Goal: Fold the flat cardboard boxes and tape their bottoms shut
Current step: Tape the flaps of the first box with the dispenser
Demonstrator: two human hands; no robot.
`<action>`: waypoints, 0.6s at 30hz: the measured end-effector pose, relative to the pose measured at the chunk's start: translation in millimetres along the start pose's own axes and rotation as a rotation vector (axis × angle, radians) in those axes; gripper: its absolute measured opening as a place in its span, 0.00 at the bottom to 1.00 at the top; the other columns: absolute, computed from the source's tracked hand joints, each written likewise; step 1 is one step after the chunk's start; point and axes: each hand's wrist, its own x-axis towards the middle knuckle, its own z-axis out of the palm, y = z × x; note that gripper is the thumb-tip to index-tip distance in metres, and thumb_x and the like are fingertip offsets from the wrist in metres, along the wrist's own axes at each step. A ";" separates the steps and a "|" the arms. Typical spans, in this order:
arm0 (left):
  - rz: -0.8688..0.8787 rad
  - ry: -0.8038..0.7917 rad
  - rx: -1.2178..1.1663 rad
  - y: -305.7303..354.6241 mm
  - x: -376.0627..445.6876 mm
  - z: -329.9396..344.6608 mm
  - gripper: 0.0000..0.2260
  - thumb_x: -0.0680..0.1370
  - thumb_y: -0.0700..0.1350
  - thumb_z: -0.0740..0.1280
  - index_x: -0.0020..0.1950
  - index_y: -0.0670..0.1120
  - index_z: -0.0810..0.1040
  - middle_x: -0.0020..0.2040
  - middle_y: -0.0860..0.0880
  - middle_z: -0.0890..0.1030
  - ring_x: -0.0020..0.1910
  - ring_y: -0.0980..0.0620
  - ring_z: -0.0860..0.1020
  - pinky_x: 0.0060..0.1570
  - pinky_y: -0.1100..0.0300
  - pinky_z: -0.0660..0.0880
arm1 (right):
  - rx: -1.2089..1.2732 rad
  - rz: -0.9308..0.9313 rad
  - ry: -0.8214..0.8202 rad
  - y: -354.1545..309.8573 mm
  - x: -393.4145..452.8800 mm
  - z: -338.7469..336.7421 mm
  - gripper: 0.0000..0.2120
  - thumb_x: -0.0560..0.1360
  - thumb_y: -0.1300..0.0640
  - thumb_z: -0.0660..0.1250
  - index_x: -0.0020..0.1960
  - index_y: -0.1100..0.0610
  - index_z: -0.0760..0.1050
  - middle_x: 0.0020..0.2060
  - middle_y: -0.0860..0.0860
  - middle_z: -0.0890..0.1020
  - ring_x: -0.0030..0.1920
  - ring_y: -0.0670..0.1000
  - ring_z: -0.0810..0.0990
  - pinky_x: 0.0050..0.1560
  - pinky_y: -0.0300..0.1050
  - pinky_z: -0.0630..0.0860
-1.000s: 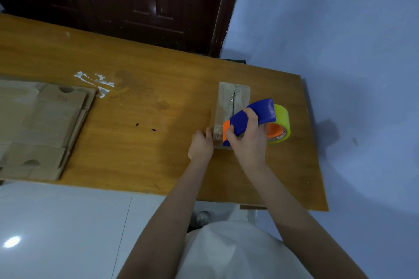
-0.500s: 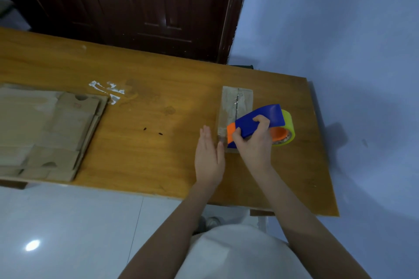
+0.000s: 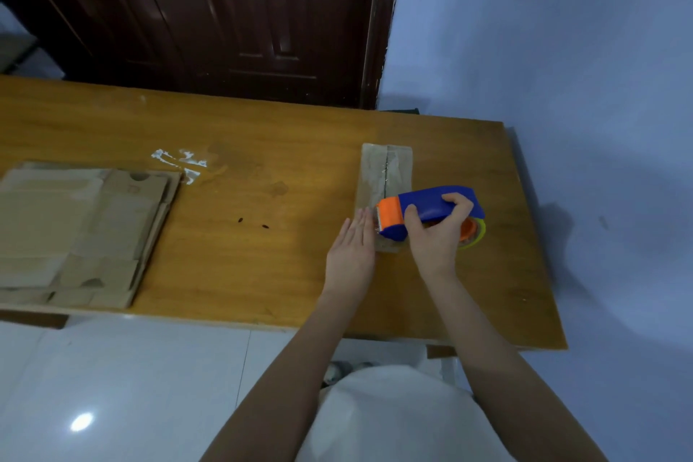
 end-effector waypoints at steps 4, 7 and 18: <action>-0.003 -0.026 -0.002 1.6 1.8 -1.5 0.27 0.68 0.36 0.75 0.67 0.37 0.73 0.63 0.41 0.77 0.64 0.48 0.75 0.65 0.54 0.67 | 0.089 0.043 0.028 -3.3 3.7 -2.3 0.22 0.73 0.64 0.70 0.57 0.55 0.59 0.46 0.45 0.72 0.40 0.43 0.77 0.37 0.31 0.74; 0.002 -0.048 0.004 2.3 1.8 -3.5 0.27 0.68 0.35 0.74 0.66 0.37 0.73 0.64 0.42 0.77 0.64 0.49 0.75 0.65 0.54 0.69 | 0.118 0.073 0.052 -2.2 5.7 -3.6 0.22 0.72 0.64 0.70 0.58 0.55 0.59 0.46 0.45 0.72 0.39 0.43 0.77 0.37 0.32 0.74; 0.021 0.008 -0.012 7.9 4.5 -5.6 0.27 0.63 0.29 0.75 0.62 0.38 0.78 0.61 0.42 0.79 0.60 0.47 0.78 0.58 0.50 0.75 | 0.267 0.221 0.432 -15.0 40.5 -47.3 0.20 0.72 0.64 0.69 0.56 0.58 0.61 0.52 0.54 0.70 0.37 0.38 0.73 0.34 0.28 0.70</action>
